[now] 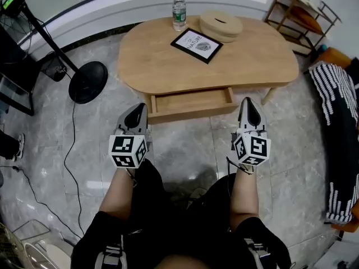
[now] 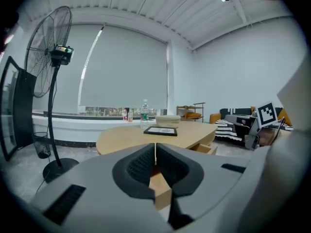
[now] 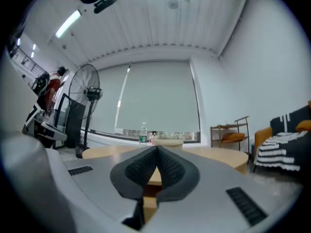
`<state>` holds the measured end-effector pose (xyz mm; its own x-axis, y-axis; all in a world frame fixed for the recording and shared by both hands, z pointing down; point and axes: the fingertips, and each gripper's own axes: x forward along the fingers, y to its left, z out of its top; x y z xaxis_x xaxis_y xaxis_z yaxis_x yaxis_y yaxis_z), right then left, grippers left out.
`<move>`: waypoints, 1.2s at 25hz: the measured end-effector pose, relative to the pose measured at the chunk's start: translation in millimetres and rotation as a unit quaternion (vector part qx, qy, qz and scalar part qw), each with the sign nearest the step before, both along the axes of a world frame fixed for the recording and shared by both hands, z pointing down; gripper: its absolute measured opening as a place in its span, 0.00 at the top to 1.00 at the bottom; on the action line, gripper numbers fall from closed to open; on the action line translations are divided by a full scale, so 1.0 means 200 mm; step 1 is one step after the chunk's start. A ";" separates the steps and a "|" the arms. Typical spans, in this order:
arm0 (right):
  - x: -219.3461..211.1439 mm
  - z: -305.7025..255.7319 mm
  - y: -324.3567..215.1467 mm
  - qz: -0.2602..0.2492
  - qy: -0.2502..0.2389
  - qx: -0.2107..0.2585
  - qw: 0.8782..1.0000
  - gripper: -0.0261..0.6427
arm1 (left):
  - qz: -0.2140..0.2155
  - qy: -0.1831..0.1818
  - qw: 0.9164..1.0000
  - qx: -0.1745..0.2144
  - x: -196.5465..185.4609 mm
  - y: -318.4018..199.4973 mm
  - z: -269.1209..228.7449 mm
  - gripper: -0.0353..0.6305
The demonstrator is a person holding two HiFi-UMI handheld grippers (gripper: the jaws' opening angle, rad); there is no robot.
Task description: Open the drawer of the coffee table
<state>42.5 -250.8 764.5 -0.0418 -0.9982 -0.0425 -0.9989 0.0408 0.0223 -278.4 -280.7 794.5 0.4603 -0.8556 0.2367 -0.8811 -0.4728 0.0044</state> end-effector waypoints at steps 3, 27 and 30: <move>-0.20 -0.15 -0.04 -0.014 0.038 0.030 0.999 0.94 | 0.013 0.008 1.000 0.019 0.06 -0.03 -0.10 0.91; -0.77 -1.68 -0.20 -0.083 0.001 -0.031 0.996 0.94 | -0.003 -0.007 1.000 -0.004 -0.08 -0.01 -1.64 0.91; -0.75 -2.19 -0.14 -0.074 -0.010 -0.024 0.997 0.94 | 0.003 -0.010 1.000 0.002 -0.06 0.00 -2.15 0.91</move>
<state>-107.4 -279.1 326.5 -0.1893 -0.9819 0.0037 -0.9819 0.1893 -0.0029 -289.7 -279.9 364.9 0.4602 -0.8542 0.2420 -0.8784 -0.4777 -0.0157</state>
